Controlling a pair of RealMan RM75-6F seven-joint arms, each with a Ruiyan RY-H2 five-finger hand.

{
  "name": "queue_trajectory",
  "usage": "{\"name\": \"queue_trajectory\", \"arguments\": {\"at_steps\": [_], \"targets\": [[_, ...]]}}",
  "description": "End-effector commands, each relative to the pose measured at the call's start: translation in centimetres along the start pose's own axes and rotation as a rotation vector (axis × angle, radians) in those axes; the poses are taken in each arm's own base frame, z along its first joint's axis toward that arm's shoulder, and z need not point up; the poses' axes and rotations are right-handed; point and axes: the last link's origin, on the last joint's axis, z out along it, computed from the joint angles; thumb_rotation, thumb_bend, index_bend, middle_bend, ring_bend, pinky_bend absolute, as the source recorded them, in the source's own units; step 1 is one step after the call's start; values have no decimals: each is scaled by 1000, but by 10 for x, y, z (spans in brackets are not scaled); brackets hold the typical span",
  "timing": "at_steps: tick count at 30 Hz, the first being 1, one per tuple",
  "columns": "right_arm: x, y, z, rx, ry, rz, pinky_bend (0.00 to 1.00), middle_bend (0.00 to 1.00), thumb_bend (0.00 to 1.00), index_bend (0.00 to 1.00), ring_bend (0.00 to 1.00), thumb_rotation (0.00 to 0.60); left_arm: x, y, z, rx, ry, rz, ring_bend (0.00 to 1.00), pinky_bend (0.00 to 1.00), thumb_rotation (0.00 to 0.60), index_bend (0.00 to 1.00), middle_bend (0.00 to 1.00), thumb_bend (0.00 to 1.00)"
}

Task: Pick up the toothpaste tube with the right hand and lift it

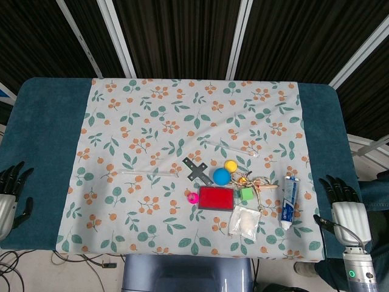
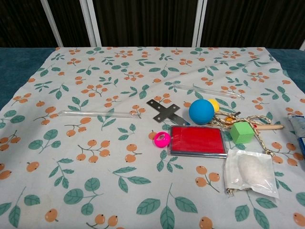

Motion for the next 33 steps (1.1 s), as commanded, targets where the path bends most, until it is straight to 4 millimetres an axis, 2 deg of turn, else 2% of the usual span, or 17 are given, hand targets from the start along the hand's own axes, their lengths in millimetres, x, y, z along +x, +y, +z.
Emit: {"name": "queue_trajectory", "arguments": {"at_steps": [1, 33], "targets": [[0, 0, 0, 0, -2, 0, 224, 155, 204, 162, 140, 600, 0, 0, 0, 0, 0, 1, 26, 97, 600, 108, 0, 533], [-2, 4, 2, 1, -21, 0, 224, 155, 204, 157, 140, 600, 0, 0, 0, 0, -2, 4, 25, 97, 600, 108, 0, 533]]}}
